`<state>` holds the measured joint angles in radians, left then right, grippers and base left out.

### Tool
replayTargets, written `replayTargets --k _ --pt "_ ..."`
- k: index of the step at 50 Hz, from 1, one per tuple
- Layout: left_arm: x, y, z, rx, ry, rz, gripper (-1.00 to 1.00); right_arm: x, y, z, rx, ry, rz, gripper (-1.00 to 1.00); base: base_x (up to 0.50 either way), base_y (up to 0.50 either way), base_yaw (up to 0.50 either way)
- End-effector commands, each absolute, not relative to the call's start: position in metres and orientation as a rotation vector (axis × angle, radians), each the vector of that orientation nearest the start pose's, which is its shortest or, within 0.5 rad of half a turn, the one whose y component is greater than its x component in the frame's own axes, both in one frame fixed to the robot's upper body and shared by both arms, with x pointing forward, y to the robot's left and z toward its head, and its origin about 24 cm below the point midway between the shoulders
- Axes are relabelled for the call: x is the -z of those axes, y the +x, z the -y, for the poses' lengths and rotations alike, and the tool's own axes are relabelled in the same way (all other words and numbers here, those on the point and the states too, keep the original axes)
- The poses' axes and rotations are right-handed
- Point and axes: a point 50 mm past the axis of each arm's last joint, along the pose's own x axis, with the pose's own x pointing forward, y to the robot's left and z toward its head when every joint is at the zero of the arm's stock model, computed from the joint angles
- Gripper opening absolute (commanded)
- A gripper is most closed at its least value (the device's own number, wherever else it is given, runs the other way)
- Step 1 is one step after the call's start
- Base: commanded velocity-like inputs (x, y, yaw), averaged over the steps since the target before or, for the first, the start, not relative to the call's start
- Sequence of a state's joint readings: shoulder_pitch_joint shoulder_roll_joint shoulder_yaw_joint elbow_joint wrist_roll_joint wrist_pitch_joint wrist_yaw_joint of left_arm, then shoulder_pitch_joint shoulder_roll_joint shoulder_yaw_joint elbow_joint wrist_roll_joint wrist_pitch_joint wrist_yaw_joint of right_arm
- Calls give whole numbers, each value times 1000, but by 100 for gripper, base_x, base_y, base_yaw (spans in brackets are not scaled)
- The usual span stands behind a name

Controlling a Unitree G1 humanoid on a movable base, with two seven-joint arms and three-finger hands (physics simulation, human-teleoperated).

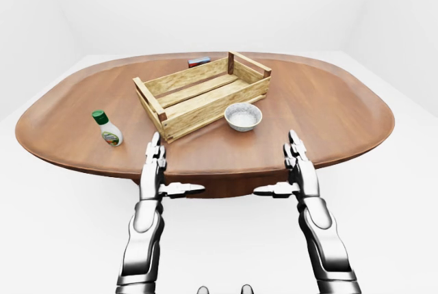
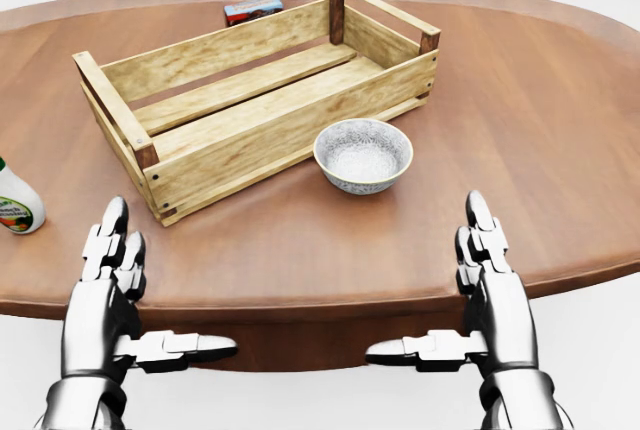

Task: Pick up the salad dressing and put it in the tray.

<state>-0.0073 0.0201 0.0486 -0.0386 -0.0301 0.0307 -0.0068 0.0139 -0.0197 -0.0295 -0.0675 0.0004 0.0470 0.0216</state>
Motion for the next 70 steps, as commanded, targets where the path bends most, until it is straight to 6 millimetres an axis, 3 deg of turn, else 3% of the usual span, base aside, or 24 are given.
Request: replayTargets --k 1,4,7,8,10,14,18,23,28,31,35,41,56,70 --pt "-102 249 -216 -181 -30 204 100 -134 218 206 120 -100 340 100 0 0 0" --pt "-135 237 -234 -242 -18 347 100 -178 184 227 200 -139 543 100 0 0 0" --pt "-166 220 -251 -289 6 481 100 -208 153 239 254 -240 677 100 0 0 0" --pt "-185 207 -261 -324 21 572 100 -226 132 246 291 -291 771 100 0 0 0" --pt "-204 192 -271 -359 47 660 100 -245 111 250 318 -368 866 100 0 0 0" --pt "-234 161 -293 -441 92 809 100 -271 73 266 363 -428 982 100 0 0 0" --pt "-248 138 -313 -508 123 869 100 -287 45 273 388 -385 1062 100 0 0 0" --pt "-262 115 -328 -566 153 932 100 -299 27 274 406 -321 1133 100 0 0 0" --pt "-265 104 -338 -611 168 934 100 -300 19 278 425 -299 1138 100 0 0 0" --pt "-269 96 -340 -623 172 955 100 -302 26 273 429 -417 1099 100 0 0 0" --pt "-265 100 -342 -631 171 931 100 -302 33 271 446 -535 1060 100 2 38 0" --pt "-270 96 -336 -627 173 967 100 -301 38 271 449 -541 1064 100 2 50 0" --pt "-259 107 -343 -631 173 893 100 -301 51 268 440 -586 1023 100 4 50 0" --pt "-260 107 -341 -629 177 901 100 -294 60 266 432 -710 941 100 28 48 0"
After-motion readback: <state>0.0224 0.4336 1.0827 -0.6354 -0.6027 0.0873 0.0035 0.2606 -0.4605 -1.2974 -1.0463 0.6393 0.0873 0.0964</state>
